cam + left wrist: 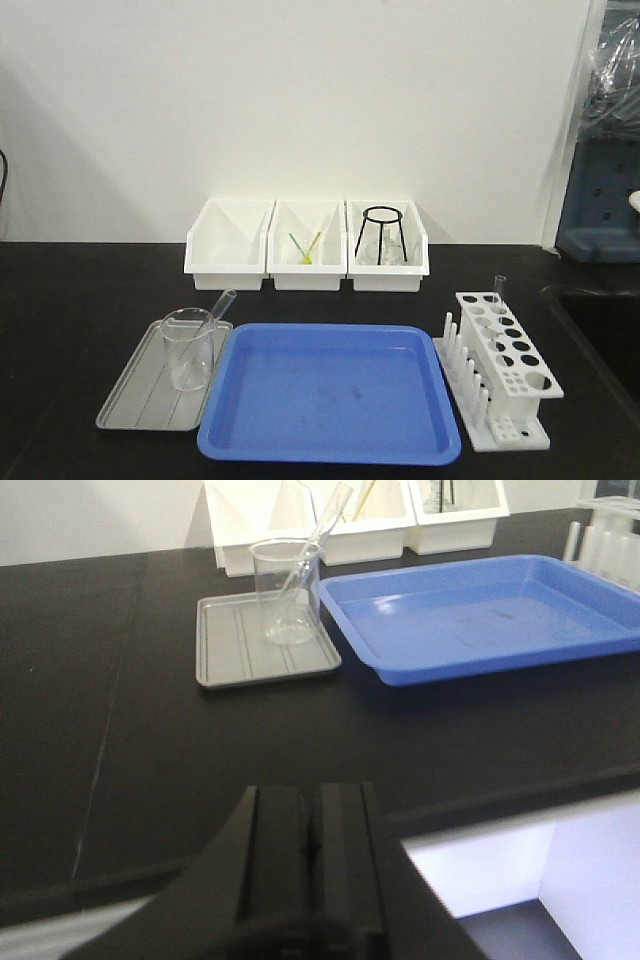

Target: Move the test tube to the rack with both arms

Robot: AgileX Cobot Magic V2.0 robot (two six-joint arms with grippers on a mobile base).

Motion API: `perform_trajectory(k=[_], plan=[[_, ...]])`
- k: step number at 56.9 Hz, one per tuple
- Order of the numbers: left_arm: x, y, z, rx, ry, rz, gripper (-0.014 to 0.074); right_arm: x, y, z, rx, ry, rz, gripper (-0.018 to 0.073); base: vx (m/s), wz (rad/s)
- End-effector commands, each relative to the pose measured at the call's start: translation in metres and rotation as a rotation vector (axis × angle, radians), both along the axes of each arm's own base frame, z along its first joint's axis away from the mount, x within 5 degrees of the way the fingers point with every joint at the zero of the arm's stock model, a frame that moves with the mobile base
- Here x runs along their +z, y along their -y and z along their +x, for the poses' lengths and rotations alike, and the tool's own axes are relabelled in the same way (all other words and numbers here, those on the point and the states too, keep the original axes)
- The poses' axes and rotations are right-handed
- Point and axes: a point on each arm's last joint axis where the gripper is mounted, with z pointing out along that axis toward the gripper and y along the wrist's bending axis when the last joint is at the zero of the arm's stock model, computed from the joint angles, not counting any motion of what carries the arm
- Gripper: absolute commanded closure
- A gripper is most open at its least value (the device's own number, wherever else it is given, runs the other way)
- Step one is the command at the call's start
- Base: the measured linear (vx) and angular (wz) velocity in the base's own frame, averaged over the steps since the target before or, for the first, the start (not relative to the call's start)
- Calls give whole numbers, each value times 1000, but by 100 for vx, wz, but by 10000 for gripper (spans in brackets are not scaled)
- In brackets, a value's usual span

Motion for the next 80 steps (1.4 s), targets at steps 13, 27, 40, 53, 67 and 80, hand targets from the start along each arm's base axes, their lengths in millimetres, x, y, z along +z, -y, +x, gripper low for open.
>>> perform_trajectory(k=[13, 27, 40, 53, 67, 80], plan=[[17, 0, 0, 3, 111, -32, 603, 2, -1, 0, 7, 71, -11, 567, 40, -1], [17, 0, 0, 3, 111, -32, 603, 2, -1, 0, 7, 71, -11, 567, 31, -1], [17, 0, 0, 3, 111, -32, 603, 2, -1, 0, 7, 71, -11, 567, 18, -3], [17, 0, 0, 3, 111, -32, 603, 2, -1, 0, 7, 71, -11, 567, 7, -1], [17, 0, 0, 3, 111, -32, 603, 2, -1, 0, 7, 71, -11, 567, 1, -1], [21, 0, 0, 2, 161, -28, 603, 3, -1, 0, 9, 85, -11, 567, 0, 0]])
